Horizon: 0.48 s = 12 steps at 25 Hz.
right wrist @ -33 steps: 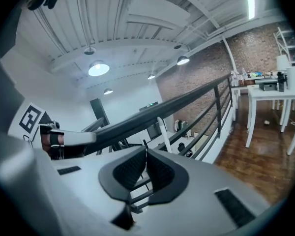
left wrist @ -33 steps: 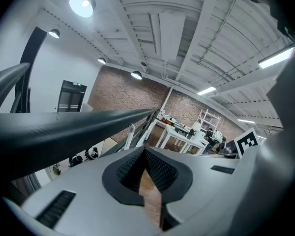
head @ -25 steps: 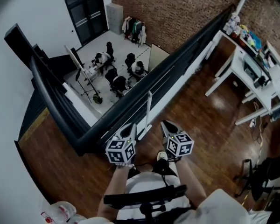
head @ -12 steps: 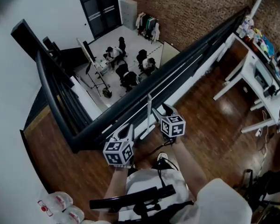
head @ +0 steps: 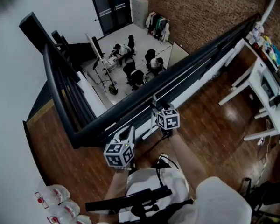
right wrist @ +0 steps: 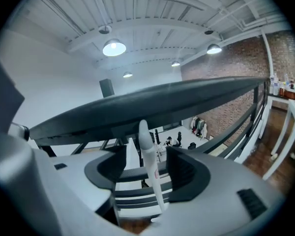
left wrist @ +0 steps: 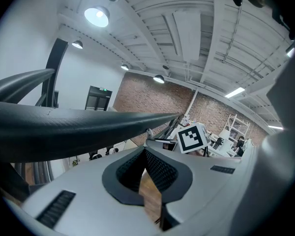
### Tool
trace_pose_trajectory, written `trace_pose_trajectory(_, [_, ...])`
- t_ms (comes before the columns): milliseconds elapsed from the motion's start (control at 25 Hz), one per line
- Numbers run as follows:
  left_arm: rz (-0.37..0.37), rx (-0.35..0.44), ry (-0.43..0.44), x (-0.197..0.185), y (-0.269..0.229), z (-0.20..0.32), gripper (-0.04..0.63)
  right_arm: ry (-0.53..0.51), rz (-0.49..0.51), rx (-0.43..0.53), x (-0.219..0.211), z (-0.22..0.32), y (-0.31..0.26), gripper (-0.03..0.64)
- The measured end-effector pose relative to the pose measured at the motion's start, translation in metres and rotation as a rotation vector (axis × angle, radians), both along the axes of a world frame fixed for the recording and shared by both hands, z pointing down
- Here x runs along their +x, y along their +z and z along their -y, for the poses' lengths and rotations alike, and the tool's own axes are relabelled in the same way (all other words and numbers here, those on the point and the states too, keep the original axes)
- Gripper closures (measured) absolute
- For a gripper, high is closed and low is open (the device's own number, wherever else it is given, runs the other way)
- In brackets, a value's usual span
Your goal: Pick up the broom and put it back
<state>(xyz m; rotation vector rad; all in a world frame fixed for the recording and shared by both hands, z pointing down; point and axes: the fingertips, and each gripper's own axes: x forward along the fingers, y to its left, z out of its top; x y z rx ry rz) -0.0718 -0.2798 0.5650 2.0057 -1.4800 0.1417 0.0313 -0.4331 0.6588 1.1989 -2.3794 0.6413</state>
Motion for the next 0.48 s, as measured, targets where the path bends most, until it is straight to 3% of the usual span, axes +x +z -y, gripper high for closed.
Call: trace_pose_trajectory(480, [0.009,-0.009,-0.081,-0.020,0.002,-0.015,0.607,-0.018,-0.045,-0.017,-0.015,0.014,0.023,0.380])
